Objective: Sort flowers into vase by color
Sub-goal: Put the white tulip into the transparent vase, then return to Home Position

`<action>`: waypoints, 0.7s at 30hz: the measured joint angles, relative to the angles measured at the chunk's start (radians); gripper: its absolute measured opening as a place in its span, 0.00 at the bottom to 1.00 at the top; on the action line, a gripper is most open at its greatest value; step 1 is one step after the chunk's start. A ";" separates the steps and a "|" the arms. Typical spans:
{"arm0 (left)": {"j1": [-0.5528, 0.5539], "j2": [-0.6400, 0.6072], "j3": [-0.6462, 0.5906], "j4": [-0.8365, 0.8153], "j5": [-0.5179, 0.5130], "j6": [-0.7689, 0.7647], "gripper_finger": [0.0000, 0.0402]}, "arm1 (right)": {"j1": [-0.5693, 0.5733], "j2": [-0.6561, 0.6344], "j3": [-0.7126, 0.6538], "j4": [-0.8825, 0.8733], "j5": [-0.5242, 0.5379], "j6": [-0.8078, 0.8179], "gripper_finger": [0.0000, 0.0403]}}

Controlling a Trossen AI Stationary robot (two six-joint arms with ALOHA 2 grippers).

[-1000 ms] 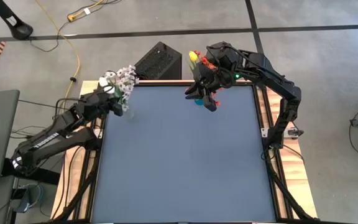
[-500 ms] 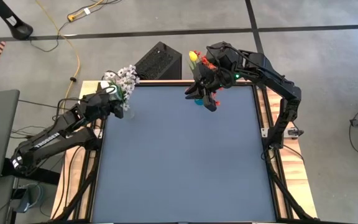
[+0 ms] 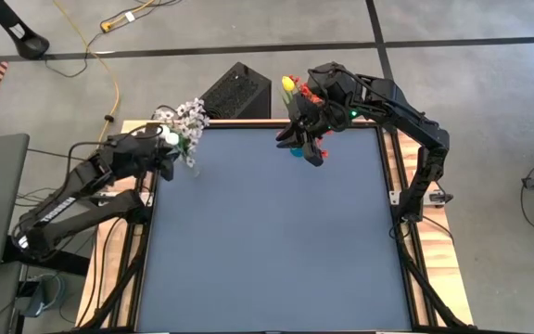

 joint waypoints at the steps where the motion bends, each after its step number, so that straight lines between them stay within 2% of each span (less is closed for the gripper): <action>1: 0.000 0.000 0.015 -0.019 0.035 -0.001 0.38 | 0.000 0.000 0.000 0.000 0.000 0.002 0.28; 6: 0.000 0.000 0.068 -0.055 0.249 -0.003 0.38 | 0.021 0.000 0.000 -0.008 0.000 0.016 0.28; 10: 0.000 0.000 0.105 -0.091 0.253 -0.007 0.38 | 0.043 0.000 0.000 -0.009 0.000 0.016 0.28; 12: 0.000 0.000 0.120 -0.093 0.299 0.005 0.38 | 0.054 0.000 0.000 -0.016 0.000 0.017 0.28; 17: 0.000 0.000 0.130 -0.092 0.608 0.000 0.38 | 0.092 -0.008 -0.001 -0.065 0.001 0.023 0.28; 19: -0.001 0.000 0.130 -0.091 0.692 -0.040 0.38 | 0.120 -0.025 -0.004 -0.095 0.002 0.035 0.28; 21: -0.007 0.000 0.130 -0.081 0.728 -0.073 0.38 | 0.154 -0.048 -0.024 -0.102 0.004 0.036 0.28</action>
